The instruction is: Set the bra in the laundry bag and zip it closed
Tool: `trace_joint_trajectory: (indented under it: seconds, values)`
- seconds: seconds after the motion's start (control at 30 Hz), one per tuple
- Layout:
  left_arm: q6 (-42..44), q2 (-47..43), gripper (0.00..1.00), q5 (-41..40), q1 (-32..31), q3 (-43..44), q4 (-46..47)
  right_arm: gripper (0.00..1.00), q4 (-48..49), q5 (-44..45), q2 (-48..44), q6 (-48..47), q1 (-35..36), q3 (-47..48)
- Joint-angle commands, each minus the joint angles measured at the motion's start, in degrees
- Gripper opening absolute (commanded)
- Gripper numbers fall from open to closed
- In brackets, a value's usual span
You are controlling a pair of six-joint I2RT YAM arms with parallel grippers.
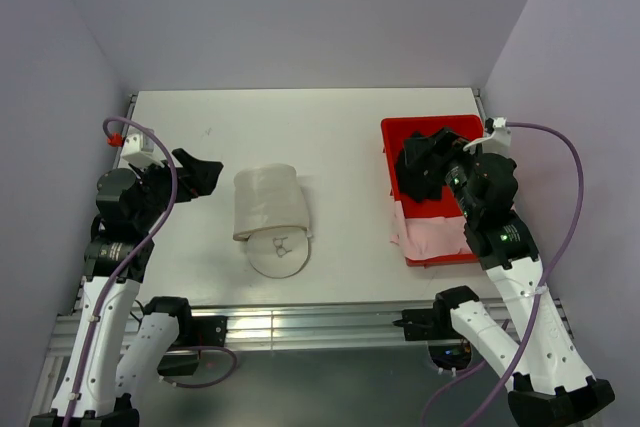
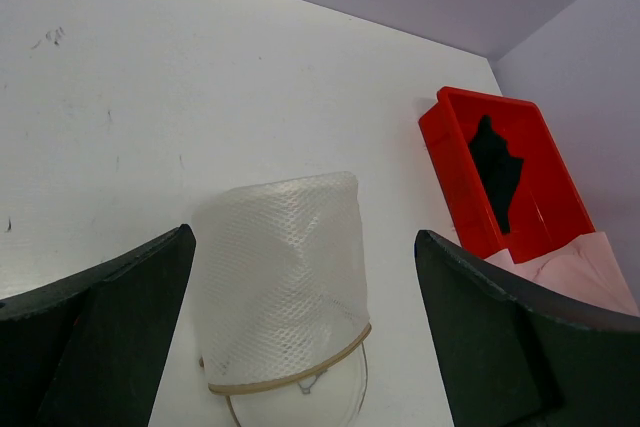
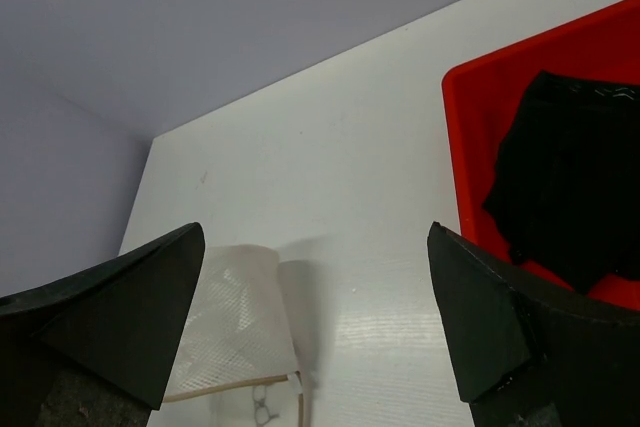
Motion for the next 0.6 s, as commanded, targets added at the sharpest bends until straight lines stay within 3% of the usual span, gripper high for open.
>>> trace_joint_trajectory:
  seconds: [0.0, 0.4, 0.57]
  values:
    - [1.35, -0.21, 0.99, 1.21, 0.34, 0.15, 2.28, 1.0, -0.12, 1.14, -0.37, -0.96, -0.29, 0.76]
    - [1.18, -0.29, 0.99, 1.21, 0.34, 0.24, 2.28, 1.0, -3.37, 3.42, 1.3, -0.34, -0.29, 1.99]
    - [1.09, -0.56, 0.99, 1.47, 0.34, 0.15, 2.46, 1.0, -9.07, 10.89, 3.06, 1.5, -0.38, 2.96]
